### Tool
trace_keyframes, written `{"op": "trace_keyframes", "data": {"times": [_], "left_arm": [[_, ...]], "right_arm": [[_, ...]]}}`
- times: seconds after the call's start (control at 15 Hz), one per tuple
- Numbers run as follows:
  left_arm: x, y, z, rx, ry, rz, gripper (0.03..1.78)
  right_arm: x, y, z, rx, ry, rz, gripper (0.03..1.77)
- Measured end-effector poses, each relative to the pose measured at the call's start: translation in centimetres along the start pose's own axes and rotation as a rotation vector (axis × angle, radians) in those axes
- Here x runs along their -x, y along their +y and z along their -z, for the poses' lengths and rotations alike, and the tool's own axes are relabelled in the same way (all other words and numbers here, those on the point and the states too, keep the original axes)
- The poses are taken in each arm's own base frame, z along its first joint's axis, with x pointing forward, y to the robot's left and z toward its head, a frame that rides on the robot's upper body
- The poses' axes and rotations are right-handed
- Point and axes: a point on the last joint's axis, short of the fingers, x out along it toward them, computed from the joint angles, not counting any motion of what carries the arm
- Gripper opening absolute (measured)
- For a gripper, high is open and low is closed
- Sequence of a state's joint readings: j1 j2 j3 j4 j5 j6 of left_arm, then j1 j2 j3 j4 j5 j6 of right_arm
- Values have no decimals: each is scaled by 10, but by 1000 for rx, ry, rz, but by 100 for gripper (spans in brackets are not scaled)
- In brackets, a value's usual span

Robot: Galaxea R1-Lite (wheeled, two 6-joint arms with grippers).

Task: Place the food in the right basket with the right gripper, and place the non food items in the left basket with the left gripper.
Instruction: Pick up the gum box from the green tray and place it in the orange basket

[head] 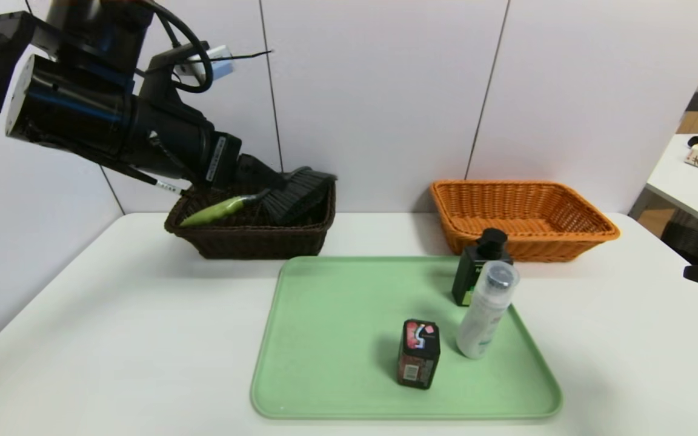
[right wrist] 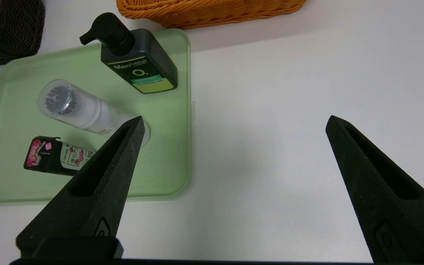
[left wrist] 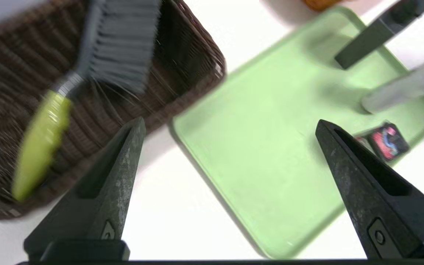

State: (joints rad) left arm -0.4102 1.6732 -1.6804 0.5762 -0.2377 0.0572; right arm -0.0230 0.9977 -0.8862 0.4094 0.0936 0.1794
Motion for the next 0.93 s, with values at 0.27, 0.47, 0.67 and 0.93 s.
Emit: {"op": "trace_keyframes", "data": {"times": [0.27, 0.47, 0.67, 0.93], "left_arm": [[14, -43, 25, 67, 57, 38, 167], [21, -60, 46, 54, 102, 79, 167], [18, -75, 69, -1, 107, 142, 168], [13, -86, 93, -86, 96, 208, 169]], "right_arm": [[0, 0, 1, -1, 0, 5, 170], [0, 0, 2, -1, 0, 7, 170], [0, -1, 2, -1, 1, 9, 170], [1, -1, 5, -2, 3, 11, 170]]}}
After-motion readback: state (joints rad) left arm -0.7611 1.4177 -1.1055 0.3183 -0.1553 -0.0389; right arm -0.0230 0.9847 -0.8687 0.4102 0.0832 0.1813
